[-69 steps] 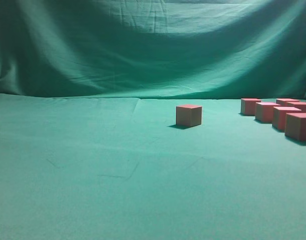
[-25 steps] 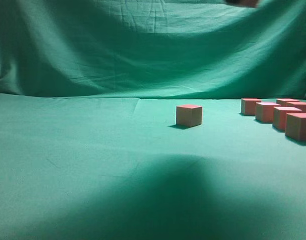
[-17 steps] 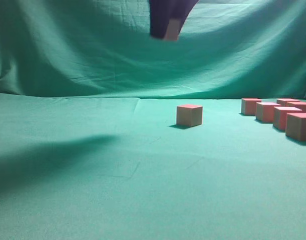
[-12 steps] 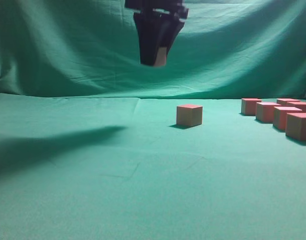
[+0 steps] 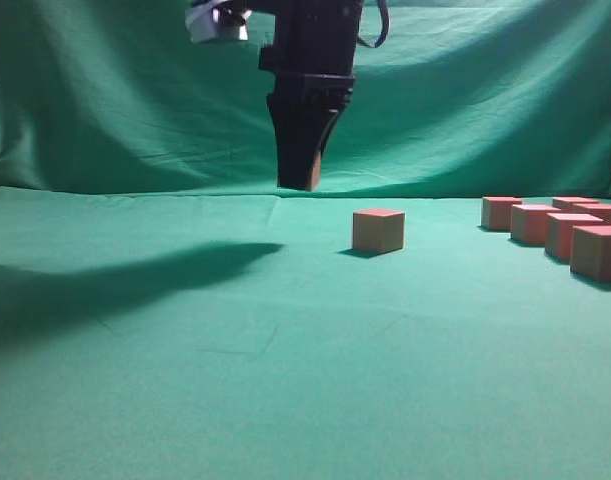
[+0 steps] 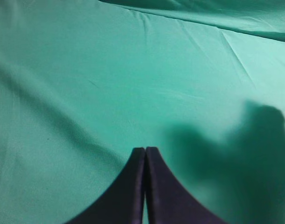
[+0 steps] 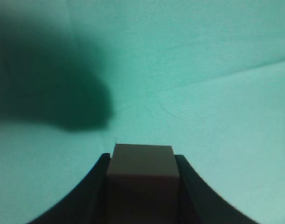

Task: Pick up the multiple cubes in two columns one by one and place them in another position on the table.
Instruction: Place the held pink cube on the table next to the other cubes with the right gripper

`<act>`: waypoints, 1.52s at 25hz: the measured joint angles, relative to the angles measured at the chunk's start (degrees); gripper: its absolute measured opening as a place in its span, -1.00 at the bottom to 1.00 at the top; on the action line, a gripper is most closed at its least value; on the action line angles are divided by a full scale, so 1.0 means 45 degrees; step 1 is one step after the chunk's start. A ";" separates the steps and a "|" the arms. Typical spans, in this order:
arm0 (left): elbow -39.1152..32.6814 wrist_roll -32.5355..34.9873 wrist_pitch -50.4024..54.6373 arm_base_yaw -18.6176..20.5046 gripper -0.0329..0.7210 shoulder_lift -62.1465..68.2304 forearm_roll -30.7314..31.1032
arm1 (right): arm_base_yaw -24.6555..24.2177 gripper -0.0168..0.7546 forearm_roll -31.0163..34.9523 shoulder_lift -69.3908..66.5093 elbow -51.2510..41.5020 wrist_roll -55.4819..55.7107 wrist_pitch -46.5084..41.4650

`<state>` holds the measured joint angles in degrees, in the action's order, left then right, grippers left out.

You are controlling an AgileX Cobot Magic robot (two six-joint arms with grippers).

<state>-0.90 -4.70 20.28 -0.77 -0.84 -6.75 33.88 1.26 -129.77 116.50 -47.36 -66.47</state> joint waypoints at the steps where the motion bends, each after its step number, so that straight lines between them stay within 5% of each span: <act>1: 0.0000 0.0000 0.0000 0.0000 -0.91 0.0000 0.0000 | 0.0000 -0.28 0.0000 -0.0066 0.0000 -0.0092 0.0059; 38: 0.0000 0.0000 0.0000 0.0000 -0.91 0.0000 0.0000 | -0.0493 -0.28 0.0668 -0.1193 0.0072 -0.0600 -0.0002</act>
<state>-0.90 -4.70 20.28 -0.77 -0.84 -6.75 31.66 4.27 -135.14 116.83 -50.06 -66.48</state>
